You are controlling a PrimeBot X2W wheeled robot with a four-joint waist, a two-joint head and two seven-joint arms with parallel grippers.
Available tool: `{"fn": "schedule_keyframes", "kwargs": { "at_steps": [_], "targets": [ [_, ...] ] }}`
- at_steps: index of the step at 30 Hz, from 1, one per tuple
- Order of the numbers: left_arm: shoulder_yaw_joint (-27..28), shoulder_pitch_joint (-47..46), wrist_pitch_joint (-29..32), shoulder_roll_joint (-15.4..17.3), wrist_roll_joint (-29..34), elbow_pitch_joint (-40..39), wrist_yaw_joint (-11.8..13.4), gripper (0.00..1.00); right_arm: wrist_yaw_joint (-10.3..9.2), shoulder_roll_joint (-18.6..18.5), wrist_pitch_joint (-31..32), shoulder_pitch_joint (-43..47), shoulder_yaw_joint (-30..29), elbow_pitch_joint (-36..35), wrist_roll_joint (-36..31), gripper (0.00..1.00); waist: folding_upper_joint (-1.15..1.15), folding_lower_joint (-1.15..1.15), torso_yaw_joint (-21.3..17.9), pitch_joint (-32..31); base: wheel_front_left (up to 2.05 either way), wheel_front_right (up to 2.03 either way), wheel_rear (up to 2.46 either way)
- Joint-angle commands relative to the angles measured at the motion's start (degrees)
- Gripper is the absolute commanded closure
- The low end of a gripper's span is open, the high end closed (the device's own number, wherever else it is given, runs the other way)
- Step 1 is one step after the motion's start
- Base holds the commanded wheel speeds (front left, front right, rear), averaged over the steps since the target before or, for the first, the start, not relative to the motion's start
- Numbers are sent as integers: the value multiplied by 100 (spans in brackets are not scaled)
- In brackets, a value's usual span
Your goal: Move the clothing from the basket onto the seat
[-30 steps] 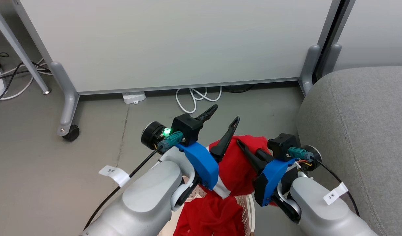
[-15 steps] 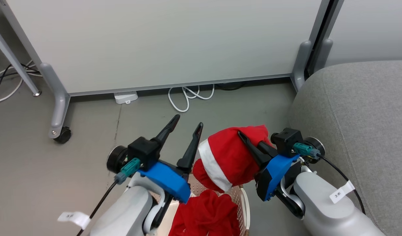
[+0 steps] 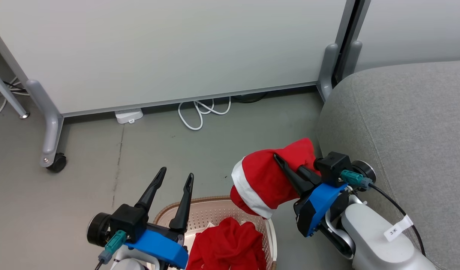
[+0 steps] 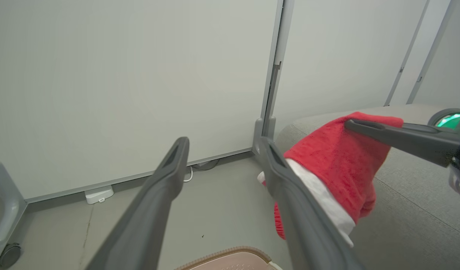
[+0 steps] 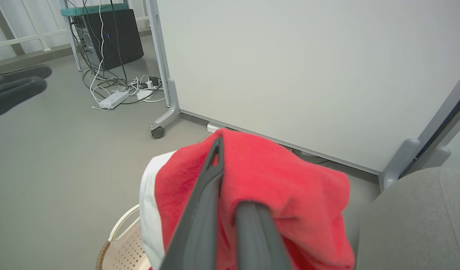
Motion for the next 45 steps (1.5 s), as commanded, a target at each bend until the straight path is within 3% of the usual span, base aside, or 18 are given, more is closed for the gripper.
{"fn": "schedule_keyframes", "kwargs": {
  "at_steps": [1, 14, 33, 45],
  "targets": [
    [118, 101, -26, -26, 71, -32, -43, 0, 3, -31, 39, 116, -56, -99, -35, 100, 0, 0, -50, 4, 0, 0, 0],
    [846, 409, -27, -336, 530, -73, -291, 0, 3, 43, 379, 579, -562, -888, -493, 100, 0, 0, -491, 55, 0, 0, 0],
    [1144, 283, -27, -306, 673, -160, -341, 0, 3, 308, 583, 1210, -914, -1865, -1027, 100, 0, 0, -2143, 336, 0, 0, 0],
    [1036, 233, -27, -150, 618, -194, -343, 0, 3, 461, 588, 1457, -1037, -2084, -1078, 100, 0, 0, -2813, 460, 0, 0, 0]
  ]
}}
